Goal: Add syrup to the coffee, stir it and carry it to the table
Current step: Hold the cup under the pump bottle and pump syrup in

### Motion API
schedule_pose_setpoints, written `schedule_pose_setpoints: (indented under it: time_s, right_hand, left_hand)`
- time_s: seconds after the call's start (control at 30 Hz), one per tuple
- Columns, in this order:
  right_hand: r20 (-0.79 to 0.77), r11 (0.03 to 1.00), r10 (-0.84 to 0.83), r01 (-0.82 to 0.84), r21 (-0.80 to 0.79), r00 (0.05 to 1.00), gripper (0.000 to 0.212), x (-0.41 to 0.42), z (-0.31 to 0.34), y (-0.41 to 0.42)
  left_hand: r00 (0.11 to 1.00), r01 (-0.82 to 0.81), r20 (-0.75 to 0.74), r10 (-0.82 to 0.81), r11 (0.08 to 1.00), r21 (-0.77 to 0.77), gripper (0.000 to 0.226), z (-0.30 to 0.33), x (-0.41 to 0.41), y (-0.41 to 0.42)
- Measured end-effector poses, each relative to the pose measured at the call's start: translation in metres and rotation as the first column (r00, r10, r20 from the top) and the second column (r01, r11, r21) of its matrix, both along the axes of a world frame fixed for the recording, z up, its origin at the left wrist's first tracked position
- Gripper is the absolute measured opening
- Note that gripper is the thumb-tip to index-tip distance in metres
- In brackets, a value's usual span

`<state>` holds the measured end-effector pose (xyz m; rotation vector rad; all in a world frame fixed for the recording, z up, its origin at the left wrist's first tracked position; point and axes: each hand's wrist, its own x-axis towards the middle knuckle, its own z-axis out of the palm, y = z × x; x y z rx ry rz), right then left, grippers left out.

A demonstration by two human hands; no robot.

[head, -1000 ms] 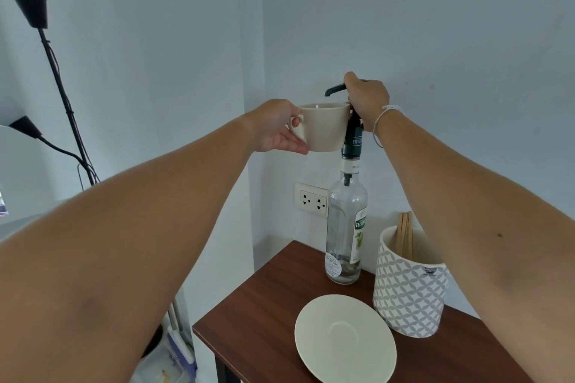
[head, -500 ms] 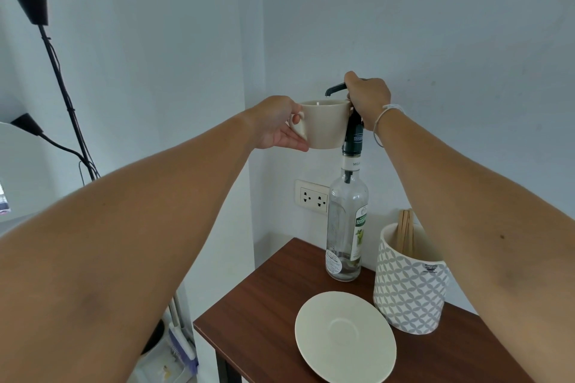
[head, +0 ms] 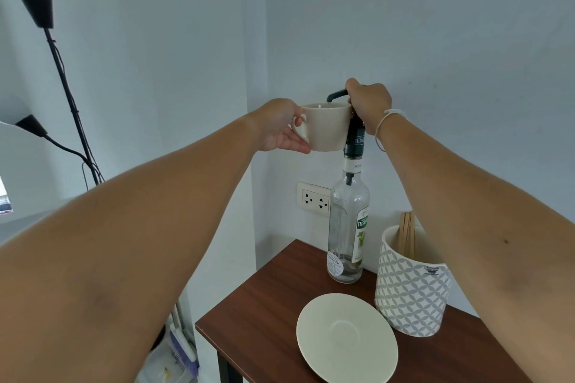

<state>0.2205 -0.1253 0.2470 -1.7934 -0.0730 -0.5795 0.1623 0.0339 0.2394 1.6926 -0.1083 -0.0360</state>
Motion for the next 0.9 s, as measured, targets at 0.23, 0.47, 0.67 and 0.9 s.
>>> schedule_pose_setpoints:
  time_s: [0.23, 0.47, 0.67, 0.9]
  right_hand:
    - [-0.129, 0.994, 0.11, -0.111, -0.002, 0.986, 0.028, -0.007, 0.013, -0.004]
    - [-0.032, 0.996, 0.088, -0.088, 0.011, 0.996, 0.02, -0.001, 0.014, -0.002]
    - [0.036, 0.999, 0.039, -0.039, 0.014, 0.999, 0.02, 0.0, 0.012, 0.002]
    - [0.062, 1.0, 0.01, -0.01, 0.005, 0.998, 0.022, 0.0, 0.007, 0.003]
  left_hand:
    - [1.0, 0.001, 0.005, -0.001, 1.0, -0.002, 0.028, 0.004, -0.001, -0.001]
    - [1.0, 0.004, 0.005, -0.004, 1.0, -0.01, 0.028, 0.006, -0.001, -0.002]
    - [1.0, 0.008, 0.006, -0.008, 1.0, -0.019, 0.026, 0.004, 0.001, -0.002]
    - [1.0, 0.015, 0.01, -0.014, 1.0, -0.011, 0.026, 0.004, -0.001, -0.001]
